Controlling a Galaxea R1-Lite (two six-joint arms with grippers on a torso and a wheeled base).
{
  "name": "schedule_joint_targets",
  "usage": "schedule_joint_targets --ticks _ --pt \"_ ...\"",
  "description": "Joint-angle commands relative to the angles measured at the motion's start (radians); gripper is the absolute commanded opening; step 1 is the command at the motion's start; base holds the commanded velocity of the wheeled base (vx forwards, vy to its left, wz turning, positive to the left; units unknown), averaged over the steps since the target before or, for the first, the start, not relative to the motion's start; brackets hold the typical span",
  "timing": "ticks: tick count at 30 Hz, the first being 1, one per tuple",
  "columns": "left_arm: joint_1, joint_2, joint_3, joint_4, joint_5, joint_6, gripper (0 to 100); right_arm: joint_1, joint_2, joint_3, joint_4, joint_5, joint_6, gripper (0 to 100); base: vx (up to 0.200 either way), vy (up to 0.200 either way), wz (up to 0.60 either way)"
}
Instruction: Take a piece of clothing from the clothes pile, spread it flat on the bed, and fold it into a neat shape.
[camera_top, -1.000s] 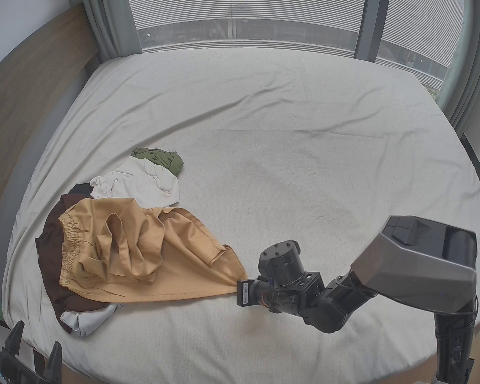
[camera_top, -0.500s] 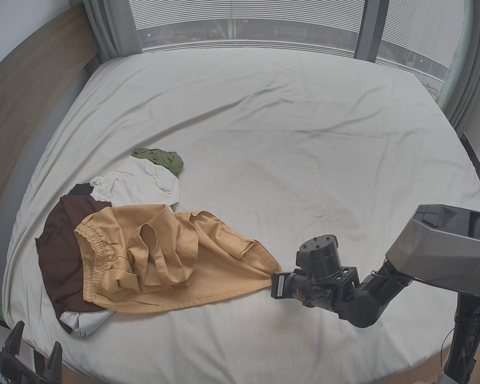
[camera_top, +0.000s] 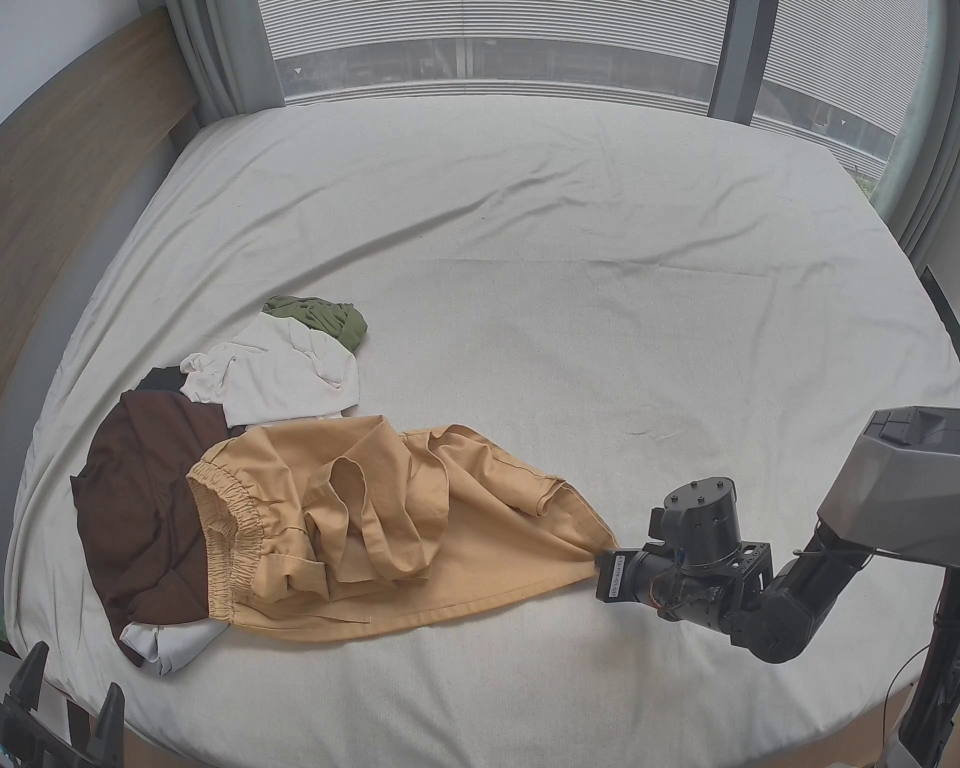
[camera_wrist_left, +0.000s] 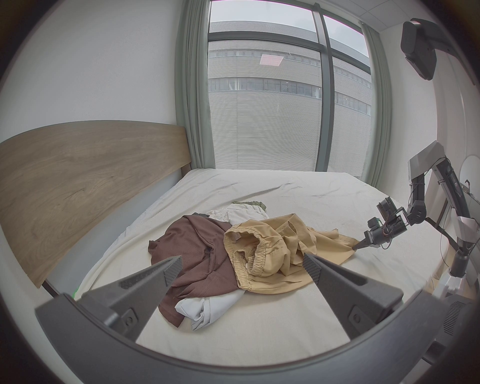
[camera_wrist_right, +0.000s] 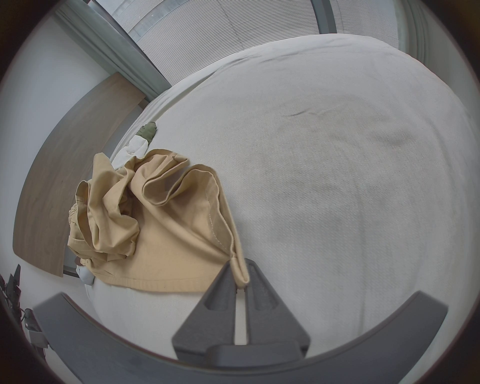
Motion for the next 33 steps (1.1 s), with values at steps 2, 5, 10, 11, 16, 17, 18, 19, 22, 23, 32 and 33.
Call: schedule_joint_targets --ticks 2,5,10,11,16,17,18,19,22,23,32,33 --pt "-0.001 -0.016 0.018 0.000 0.000 0.000 100 -0.020 -0.040 0.074 -0.013 -0.007 0.000 0 0.000 0.000 0.00" --pt "-0.001 -0.016 0.018 0.000 0.000 0.000 100 -0.027 -0.060 0.106 -0.013 -0.010 0.001 0 0.000 0.000 0.00" --pt "-0.001 -0.016 0.018 0.000 0.000 0.000 100 -0.041 -0.077 0.155 -0.015 -0.027 0.006 0 0.000 0.000 0.00" --pt "-0.001 -0.016 0.018 0.000 0.000 0.000 100 -0.041 -0.077 0.155 -0.015 -0.027 0.006 0 0.000 0.000 0.00" --pt "-0.001 -0.016 0.018 0.000 0.000 0.000 100 -0.062 -0.083 0.215 -0.065 -0.029 0.001 0 0.000 0.000 0.00" --pt "0.001 -0.016 0.018 0.000 0.000 0.000 100 -0.067 -0.083 0.232 -0.084 -0.030 -0.002 0 0.000 0.000 0.00" --pt "0.001 -0.016 0.018 0.000 0.000 0.000 100 -0.070 -0.083 0.244 -0.094 -0.030 -0.003 0 0.000 0.000 0.00" --pt "0.001 -0.016 0.018 0.000 0.000 0.000 100 -0.070 -0.083 0.244 -0.094 -0.030 -0.003 0 0.000 0.000 0.00" --pt "-0.001 -0.016 0.018 0.000 0.000 0.000 100 -0.092 -0.082 0.301 -0.123 -0.029 -0.017 0 0.000 0.000 0.00" --pt "-0.001 -0.016 0.018 0.000 0.000 0.000 100 -0.095 -0.082 0.315 -0.133 -0.029 -0.019 0 0.000 0.000 0.00" --pt "-0.001 -0.016 0.018 0.000 0.000 0.002 100 -0.130 -0.075 0.423 -0.229 -0.027 -0.023 0 0.000 0.000 0.00" --pt "-0.001 -0.016 0.018 0.000 0.000 0.002 100 -0.130 -0.075 0.434 -0.238 -0.027 -0.023 0 0.000 0.000 0.00"
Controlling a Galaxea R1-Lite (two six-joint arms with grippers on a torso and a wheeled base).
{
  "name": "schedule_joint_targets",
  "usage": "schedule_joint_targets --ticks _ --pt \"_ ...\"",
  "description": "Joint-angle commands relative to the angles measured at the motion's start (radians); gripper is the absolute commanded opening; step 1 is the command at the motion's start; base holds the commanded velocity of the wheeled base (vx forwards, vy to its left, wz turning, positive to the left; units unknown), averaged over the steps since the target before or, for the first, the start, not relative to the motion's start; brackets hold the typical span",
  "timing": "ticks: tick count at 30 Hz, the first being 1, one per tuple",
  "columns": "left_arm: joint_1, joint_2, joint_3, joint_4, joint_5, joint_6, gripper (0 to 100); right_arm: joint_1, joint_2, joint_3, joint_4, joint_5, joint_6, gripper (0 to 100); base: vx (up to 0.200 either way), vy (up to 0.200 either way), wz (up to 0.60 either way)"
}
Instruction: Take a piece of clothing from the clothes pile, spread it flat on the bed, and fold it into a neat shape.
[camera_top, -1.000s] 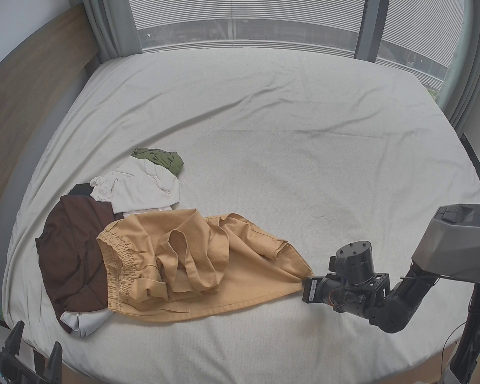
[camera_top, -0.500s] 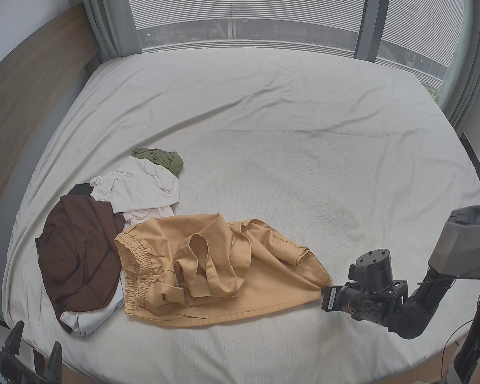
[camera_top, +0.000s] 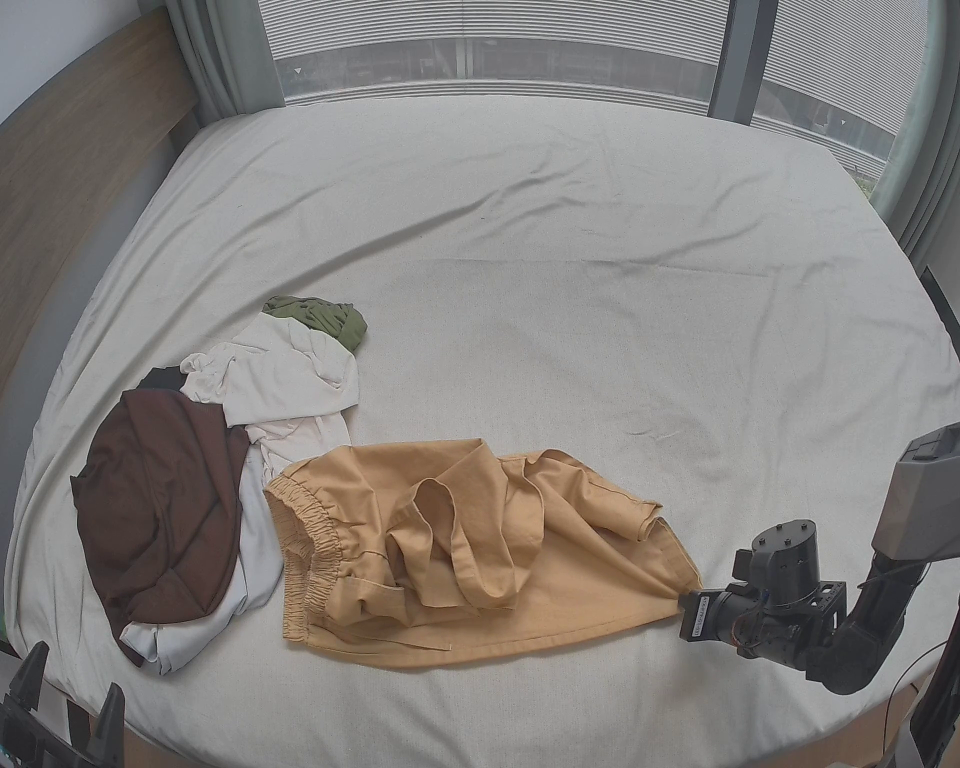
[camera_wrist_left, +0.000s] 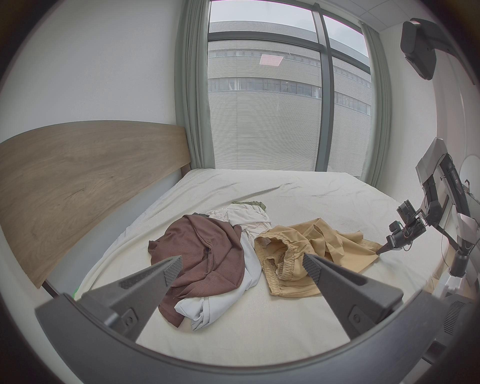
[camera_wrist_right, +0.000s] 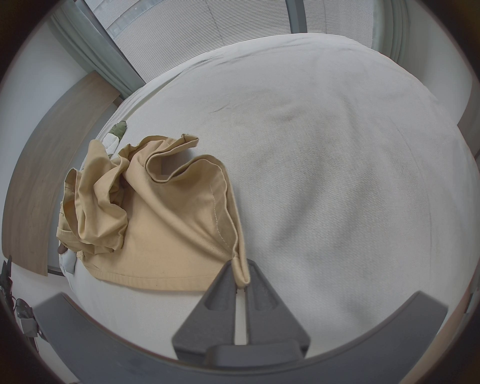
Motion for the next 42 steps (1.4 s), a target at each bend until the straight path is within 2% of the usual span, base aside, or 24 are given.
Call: schedule_joint_targets --ticks 1,25,34,38,41,42 --pt "0.000 -0.016 0.018 0.000 0.000 0.000 100 -0.010 0.006 0.055 -0.029 0.001 -0.001 0 0.000 0.000 0.00" --pt "0.000 -0.016 0.018 0.000 0.000 0.000 100 -0.019 0.014 0.121 -0.055 0.003 0.003 0 0.000 0.000 0.00" --pt "0.000 -0.016 0.018 0.000 0.000 -0.001 100 -0.027 0.089 0.183 -0.195 0.003 0.000 0 0.000 0.000 0.00" --pt "0.000 -0.016 0.018 0.000 0.000 -0.001 100 -0.047 0.147 0.216 -0.299 0.007 -0.032 0 0.000 0.000 0.00" --pt "0.000 -0.016 0.018 0.000 0.000 -0.001 100 -0.050 0.155 0.216 -0.313 0.007 -0.035 0 0.000 0.000 0.00" --pt "0.000 -0.016 0.018 0.000 0.000 -0.001 100 -0.047 0.151 0.216 -0.322 0.009 -0.035 100 0.000 0.000 0.00"
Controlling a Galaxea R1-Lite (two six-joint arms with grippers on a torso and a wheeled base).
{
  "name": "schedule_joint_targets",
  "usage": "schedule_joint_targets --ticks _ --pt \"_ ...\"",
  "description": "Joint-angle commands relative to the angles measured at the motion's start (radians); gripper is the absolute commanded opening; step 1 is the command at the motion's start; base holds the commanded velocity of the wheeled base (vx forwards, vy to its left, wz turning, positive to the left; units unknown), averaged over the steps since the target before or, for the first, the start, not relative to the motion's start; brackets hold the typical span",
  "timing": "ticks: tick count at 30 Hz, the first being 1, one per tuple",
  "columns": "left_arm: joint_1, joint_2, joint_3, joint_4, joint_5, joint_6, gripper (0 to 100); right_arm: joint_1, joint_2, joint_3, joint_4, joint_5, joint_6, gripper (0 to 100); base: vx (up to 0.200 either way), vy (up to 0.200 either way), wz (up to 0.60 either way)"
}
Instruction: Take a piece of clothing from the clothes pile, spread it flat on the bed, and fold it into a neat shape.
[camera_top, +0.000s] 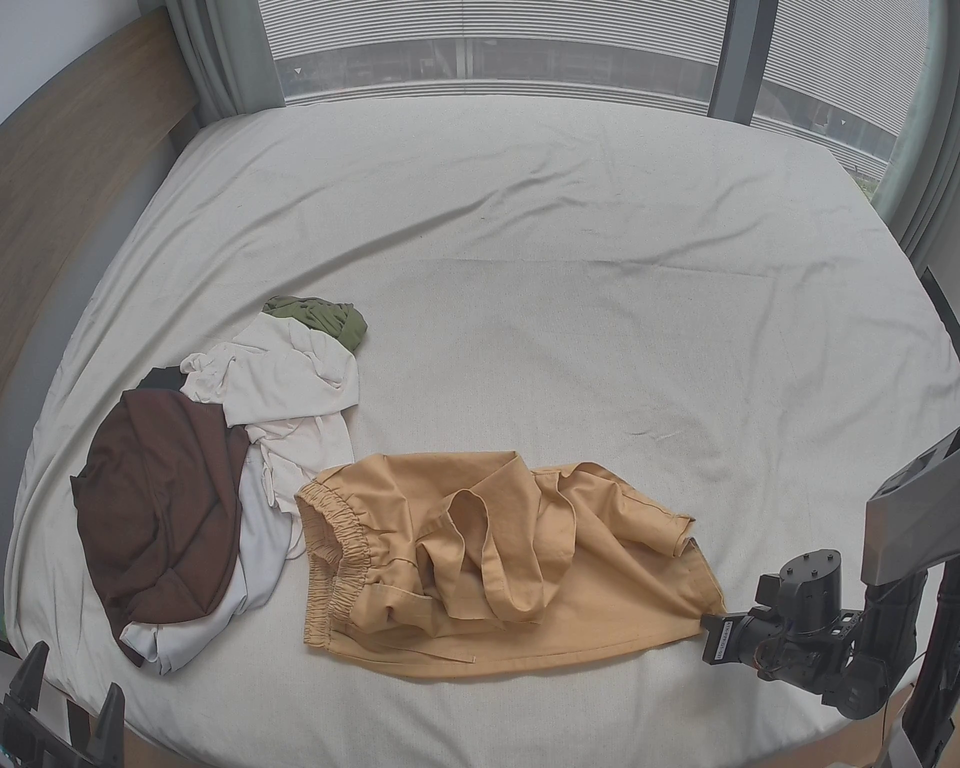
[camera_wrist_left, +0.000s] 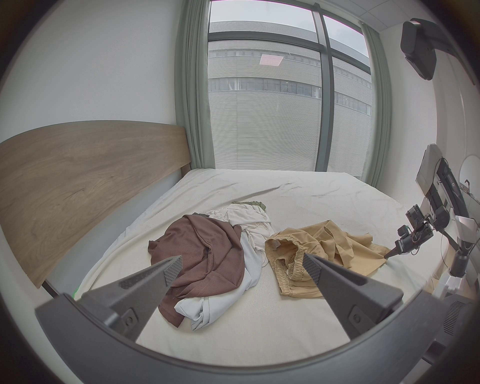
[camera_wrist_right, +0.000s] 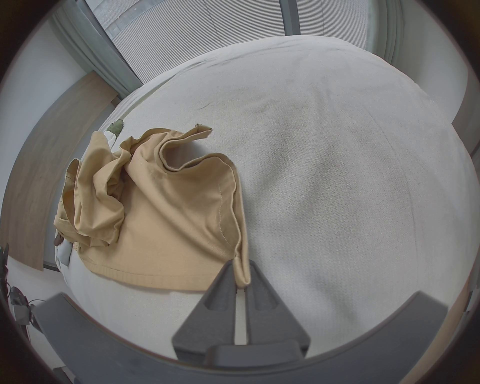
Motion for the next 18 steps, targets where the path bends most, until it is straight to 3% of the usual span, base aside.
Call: schedule_joint_targets --ticks 1,11,18 --pt "0.002 -0.016 0.018 0.000 0.000 0.000 100 -0.002 0.037 0.022 -0.016 0.001 -0.001 100 0.000 0.000 0.00" --pt "0.000 -0.016 0.018 0.000 0.000 0.001 100 0.005 -0.099 0.022 0.029 -0.006 -0.015 100 0.000 0.000 0.00" --pt "0.000 -0.016 0.018 0.000 -0.001 0.003 100 0.007 -0.380 0.022 0.053 -0.009 -0.041 100 0.000 0.000 0.00"
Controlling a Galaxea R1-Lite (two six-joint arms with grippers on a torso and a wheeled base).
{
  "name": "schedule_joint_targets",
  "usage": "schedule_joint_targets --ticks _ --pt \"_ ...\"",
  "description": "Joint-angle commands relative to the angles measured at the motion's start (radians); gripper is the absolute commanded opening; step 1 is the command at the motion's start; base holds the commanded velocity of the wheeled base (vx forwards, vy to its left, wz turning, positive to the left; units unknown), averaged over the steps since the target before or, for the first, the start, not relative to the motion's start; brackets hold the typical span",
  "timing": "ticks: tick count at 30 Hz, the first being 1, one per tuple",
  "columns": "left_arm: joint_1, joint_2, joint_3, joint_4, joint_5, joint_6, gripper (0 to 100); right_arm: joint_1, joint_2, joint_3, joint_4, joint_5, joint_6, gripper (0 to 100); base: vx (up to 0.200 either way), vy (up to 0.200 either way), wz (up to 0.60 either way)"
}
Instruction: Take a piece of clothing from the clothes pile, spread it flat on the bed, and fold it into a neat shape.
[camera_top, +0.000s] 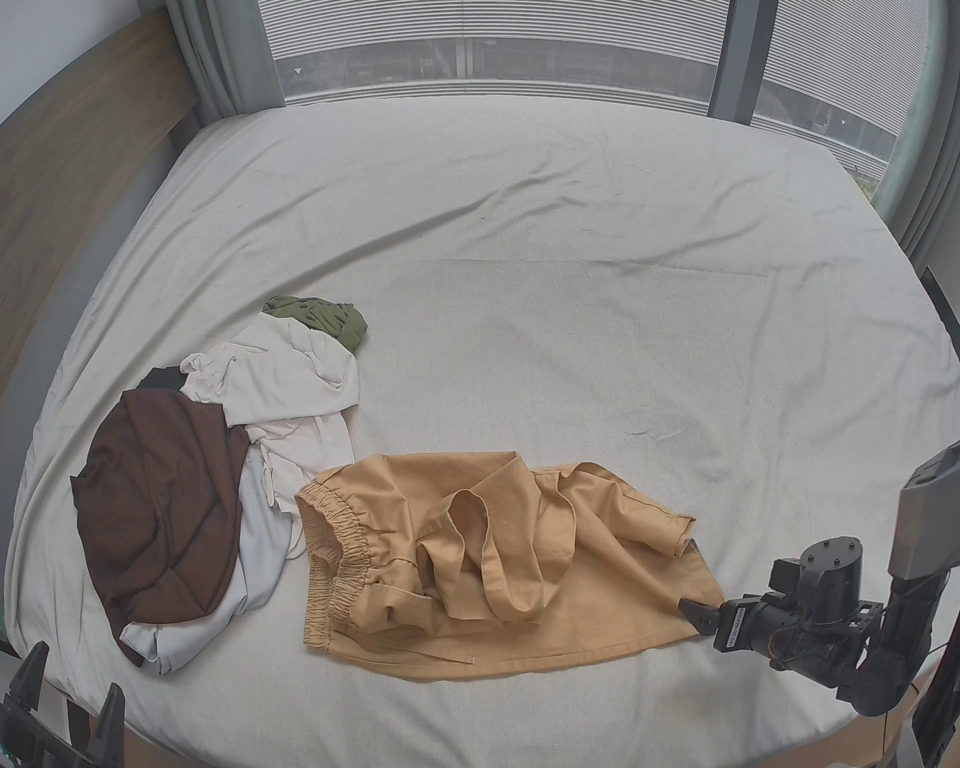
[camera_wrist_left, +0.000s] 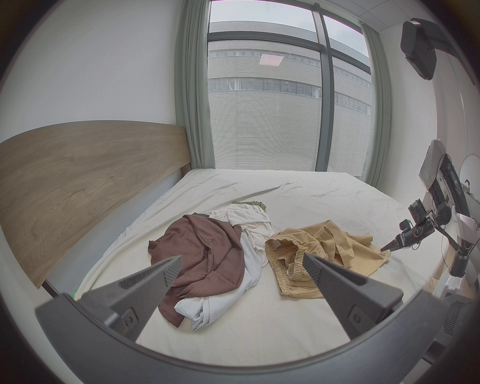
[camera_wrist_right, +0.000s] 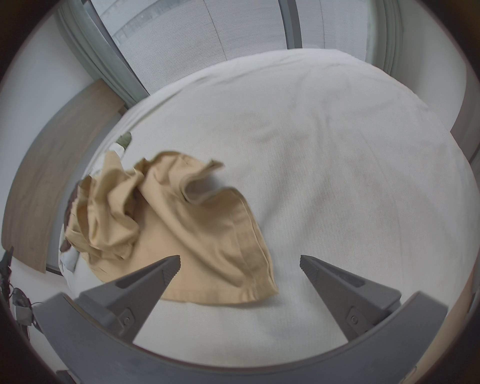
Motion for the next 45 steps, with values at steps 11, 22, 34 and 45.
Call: schedule_joint_targets --ticks 11,22,34,45 --pt "0.000 -0.016 0.018 0.000 -0.012 0.017 100 0.056 -0.443 -0.032 -0.061 0.190 -0.023 100 0.000 0.000 0.00" --pt "0.000 -0.016 0.018 -0.002 -0.018 0.025 100 0.329 -0.552 -0.259 0.084 0.264 -0.029 100 0.000 0.000 0.00" --pt "0.000 -0.016 0.016 -0.002 -0.026 0.034 100 0.364 -0.564 -0.435 0.279 0.380 -0.042 100 0.000 0.000 0.00" --pt "-0.125 0.335 -0.372 -0.143 -0.060 -0.026 100 0.332 -0.633 -0.461 0.371 0.422 -0.036 100 0.000 0.000 0.00"
